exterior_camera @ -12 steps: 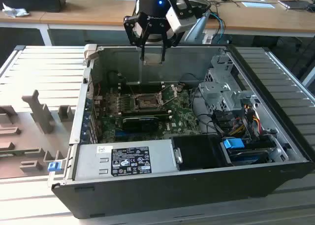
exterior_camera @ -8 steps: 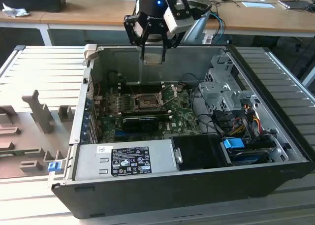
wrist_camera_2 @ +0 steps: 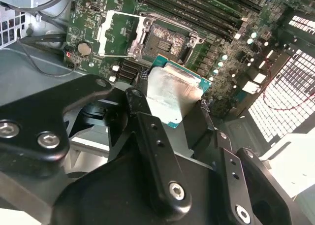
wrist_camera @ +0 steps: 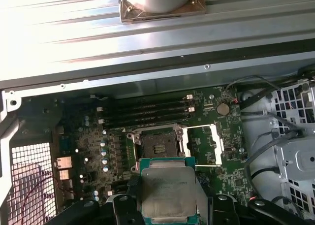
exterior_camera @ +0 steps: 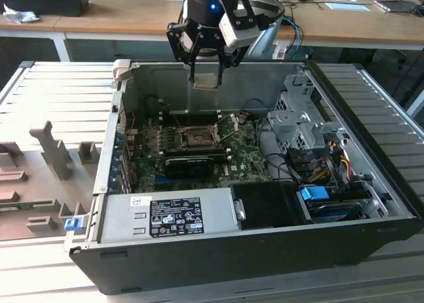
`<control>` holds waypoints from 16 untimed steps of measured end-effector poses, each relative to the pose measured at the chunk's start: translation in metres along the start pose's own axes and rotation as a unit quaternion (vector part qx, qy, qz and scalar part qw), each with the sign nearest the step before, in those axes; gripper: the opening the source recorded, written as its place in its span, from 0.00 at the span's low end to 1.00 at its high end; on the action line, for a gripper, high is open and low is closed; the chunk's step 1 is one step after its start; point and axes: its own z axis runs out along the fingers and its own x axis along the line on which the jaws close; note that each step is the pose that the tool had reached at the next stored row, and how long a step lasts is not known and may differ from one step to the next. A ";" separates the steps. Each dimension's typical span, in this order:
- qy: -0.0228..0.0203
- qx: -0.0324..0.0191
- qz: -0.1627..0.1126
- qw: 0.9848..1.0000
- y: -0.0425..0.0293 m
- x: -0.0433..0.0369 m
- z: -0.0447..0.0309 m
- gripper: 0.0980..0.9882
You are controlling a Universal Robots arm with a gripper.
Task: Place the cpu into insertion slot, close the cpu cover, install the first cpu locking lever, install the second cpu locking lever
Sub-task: 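Place the cpu into insertion slot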
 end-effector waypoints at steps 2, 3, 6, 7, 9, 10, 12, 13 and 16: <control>-0.001 0.000 0.006 1.000 0.0000 0.0000 0.0002 0.49; -0.001 0.000 0.009 1.000 0.0000 0.0000 0.0003 0.49; -0.003 -0.001 0.033 0.999 0.0000 0.0000 0.0006 0.49; -0.004 -0.001 0.041 0.999 0.0000 0.0000 0.0007 0.49; -0.005 -0.001 0.053 0.999 0.0000 0.0000 0.0009 0.49; -0.005 -0.001 0.061 0.998 -0.0001 0.0000 0.0009 0.49; -0.006 -0.002 0.069 0.998 -0.0001 0.0000 0.0010 0.49; -0.007 -0.002 0.075 0.997 -0.0001 0.0000 0.0010 0.49; -0.008 -0.002 0.090 0.996 -0.0001 0.0000 0.0011 0.49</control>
